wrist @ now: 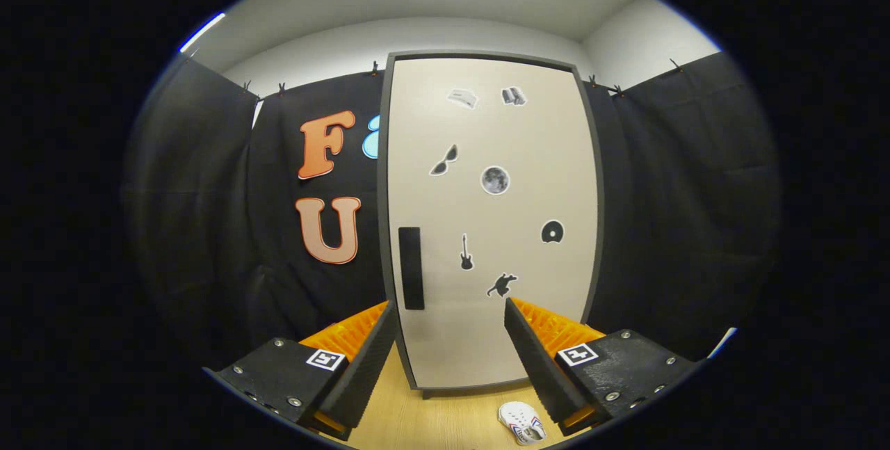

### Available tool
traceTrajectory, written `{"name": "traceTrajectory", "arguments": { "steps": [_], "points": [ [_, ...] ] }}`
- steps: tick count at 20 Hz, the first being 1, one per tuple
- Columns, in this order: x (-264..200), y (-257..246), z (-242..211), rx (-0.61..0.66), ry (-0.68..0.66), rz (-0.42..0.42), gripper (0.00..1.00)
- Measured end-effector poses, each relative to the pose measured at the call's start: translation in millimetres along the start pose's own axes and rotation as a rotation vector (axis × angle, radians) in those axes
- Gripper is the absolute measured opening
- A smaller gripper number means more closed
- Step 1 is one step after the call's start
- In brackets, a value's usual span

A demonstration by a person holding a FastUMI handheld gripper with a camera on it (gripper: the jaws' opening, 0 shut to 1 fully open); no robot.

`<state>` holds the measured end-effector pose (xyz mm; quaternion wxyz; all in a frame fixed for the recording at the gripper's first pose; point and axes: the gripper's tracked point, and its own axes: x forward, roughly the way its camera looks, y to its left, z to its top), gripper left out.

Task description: Open the shoe cabinet door, grab the shoes and put them into the shoe cabinet, then close the shoe cabinet door.

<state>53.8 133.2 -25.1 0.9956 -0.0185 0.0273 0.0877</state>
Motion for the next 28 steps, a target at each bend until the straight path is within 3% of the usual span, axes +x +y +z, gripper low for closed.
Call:
{"name": "traceTrajectory", "arguments": {
  "steps": [11, 15, 20, 28],
  "points": [
    [120.6, 40.7, -15.5, -0.064, 0.050, 0.004, 0.91],
    [150.8, 41.8, -31.1, -0.075, 0.089, -0.010, 0.77],
    [165.5, 46.2, -43.9, -0.024, 0.125, -0.002, 0.44],
    [149.4, 45.0, -44.3, -0.036, 0.095, 0.030, 0.28]
  ]
}}
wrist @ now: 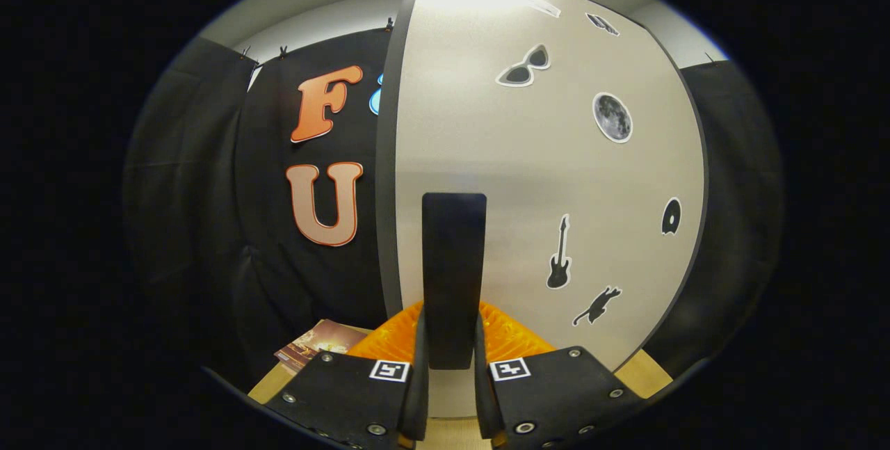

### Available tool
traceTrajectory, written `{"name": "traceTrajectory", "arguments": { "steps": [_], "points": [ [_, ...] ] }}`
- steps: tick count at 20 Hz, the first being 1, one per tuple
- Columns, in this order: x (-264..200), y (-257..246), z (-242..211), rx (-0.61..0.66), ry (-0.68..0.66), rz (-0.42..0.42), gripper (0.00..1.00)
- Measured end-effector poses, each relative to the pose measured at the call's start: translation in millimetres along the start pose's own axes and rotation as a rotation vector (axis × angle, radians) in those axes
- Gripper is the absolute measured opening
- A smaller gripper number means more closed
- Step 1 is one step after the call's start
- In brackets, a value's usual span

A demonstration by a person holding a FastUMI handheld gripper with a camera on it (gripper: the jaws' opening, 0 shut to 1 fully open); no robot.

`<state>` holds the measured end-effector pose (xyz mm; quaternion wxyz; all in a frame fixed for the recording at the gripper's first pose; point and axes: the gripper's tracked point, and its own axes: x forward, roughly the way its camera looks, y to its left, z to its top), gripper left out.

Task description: Open the shoe cabinet door, grab the shoes and put them into the shoe cabinet, then close the shoe cabinet door.

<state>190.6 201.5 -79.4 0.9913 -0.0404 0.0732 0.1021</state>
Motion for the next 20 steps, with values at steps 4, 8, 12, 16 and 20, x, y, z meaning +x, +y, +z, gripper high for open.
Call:
{"name": "traceTrajectory", "arguments": {
  "steps": [4, 8, 12, 16, 20],
  "points": [
    [-35.9, -8.8, -4.4, 0.008, 0.007, 0.048, 0.26],
    [-73.1, -22.8, -8.2, 0.013, 0.007, 0.084, 0.26],
    [-108.8, -37.7, -12.9, 0.015, 0.008, 0.121, 0.26],
    [-139.2, -60.0, -16.7, 0.023, 0.003, 0.144, 0.26],
    [-173.7, -87.0, -20.3, 0.030, 0.013, 0.174, 0.26]
  ]
}}
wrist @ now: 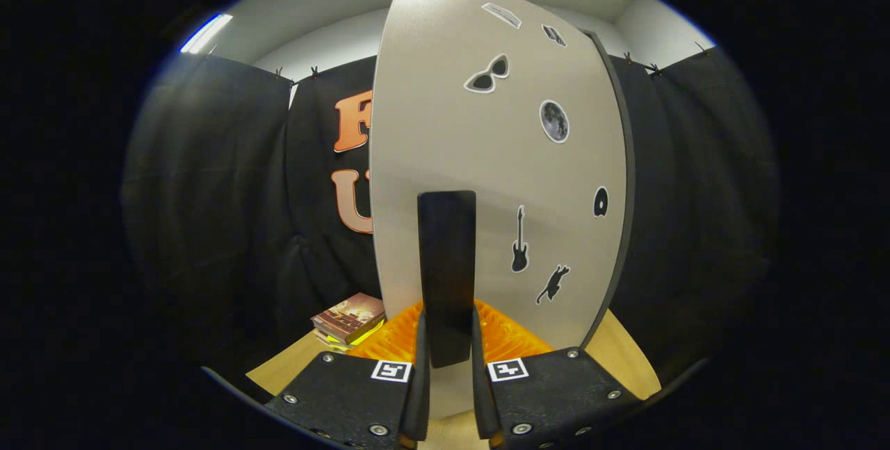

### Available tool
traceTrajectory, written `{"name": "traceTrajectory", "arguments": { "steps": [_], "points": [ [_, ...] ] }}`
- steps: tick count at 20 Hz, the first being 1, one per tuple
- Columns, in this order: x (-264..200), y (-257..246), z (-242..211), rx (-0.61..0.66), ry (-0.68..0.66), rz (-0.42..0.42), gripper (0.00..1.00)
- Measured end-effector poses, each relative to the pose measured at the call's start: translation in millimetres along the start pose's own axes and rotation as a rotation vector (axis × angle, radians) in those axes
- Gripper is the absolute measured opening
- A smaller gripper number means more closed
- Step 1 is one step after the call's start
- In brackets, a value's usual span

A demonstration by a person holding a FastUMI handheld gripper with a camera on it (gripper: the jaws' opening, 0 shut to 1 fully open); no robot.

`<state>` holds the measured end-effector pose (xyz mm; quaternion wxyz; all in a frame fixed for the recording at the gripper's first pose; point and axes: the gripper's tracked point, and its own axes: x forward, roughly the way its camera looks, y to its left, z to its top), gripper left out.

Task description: Open the shoe cabinet door, grab the shoes and put them into the shoe cabinet, then close the shoe cabinet door.

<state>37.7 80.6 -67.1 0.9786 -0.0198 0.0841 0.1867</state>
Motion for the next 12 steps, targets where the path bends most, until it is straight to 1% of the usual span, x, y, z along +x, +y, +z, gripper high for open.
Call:
{"name": "traceTrajectory", "arguments": {
  "steps": [1, 2, 5, 7, 10, 12],
  "points": [
    [-9.6, -7.7, -1.3, 0.012, 0.002, 0.007, 0.26],
    [-19.4, -15.1, -1.7, 0.030, 0.002, 0.008, 0.24],
    [-45.4, -41.3, -4.2, 0.029, -0.005, -0.034, 0.24],
    [-60.4, -60.4, -5.3, 0.034, -0.010, -0.082, 0.23],
    [-83.3, -92.3, -7.3, 0.037, -0.018, -0.181, 0.23],
    [-96.6, -109.5, -7.8, 0.034, -0.025, -0.249, 0.19]
  ]
}}
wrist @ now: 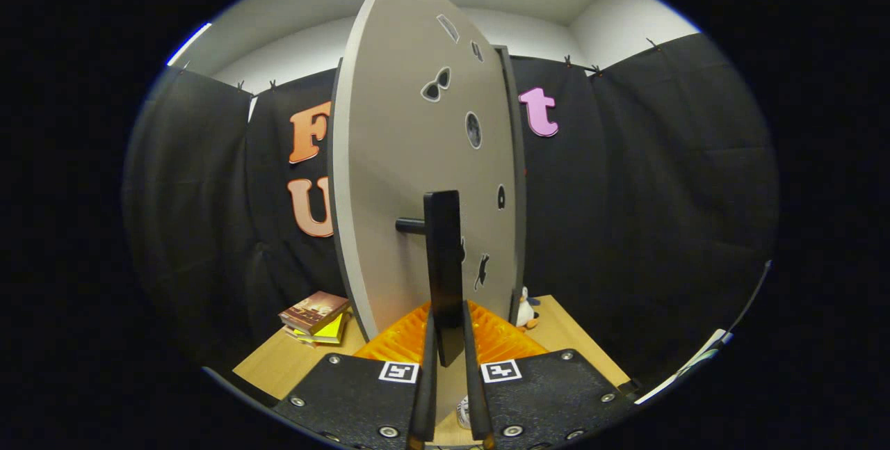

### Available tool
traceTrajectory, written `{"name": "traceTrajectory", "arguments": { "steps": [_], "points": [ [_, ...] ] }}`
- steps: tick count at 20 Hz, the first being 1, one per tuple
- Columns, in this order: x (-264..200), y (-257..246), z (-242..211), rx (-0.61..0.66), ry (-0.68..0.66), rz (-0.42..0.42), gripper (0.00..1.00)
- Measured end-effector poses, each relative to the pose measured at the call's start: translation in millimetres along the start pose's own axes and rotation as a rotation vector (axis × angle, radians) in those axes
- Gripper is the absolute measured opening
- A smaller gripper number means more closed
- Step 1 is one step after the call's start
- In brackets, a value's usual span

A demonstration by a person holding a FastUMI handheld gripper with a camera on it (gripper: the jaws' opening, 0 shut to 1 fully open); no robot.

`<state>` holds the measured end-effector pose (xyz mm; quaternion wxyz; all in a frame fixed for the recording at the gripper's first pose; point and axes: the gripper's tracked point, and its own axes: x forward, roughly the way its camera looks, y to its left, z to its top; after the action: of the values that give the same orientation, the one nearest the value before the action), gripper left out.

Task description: Open the shoe cabinet door, grab the shoes and put them into the shoe cabinet, then close the shoe cabinet door.

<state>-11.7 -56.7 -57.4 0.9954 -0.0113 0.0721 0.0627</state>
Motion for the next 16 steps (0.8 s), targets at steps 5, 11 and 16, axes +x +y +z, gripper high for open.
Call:
{"name": "traceTrajectory", "arguments": {
  "steps": [5, 11, 16],
  "points": [
    [-23.5, -41.5, -5.8, -0.034, 0.017, -0.129, 0.15],
    [-54.6, -89.0, -6.7, -0.057, 0.018, -0.309, 0.15],
    [-85.9, -89.5, -10.4, -0.020, 0.013, -0.365, 0.15]
  ]
}}
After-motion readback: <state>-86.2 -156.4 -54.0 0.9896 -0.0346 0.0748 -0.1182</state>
